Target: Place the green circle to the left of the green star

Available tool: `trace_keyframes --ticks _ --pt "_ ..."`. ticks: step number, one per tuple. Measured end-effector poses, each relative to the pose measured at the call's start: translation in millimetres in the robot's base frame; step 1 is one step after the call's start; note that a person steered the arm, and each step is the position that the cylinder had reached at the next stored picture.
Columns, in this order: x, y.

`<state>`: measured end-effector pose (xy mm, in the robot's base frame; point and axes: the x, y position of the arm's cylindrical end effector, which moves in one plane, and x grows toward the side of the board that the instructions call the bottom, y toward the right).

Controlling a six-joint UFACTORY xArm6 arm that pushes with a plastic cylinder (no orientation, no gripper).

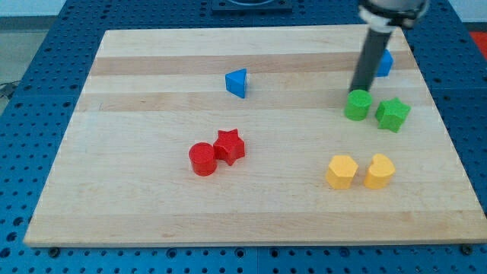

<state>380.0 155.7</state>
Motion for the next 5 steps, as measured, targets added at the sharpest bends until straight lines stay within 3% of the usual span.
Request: trace_keyframes --ticks 1,2,4,5 --pt "12.9 -53.5" --pt "13.7 -57.4" --pt "6.1 60.2" --pt "13.7 66.3"
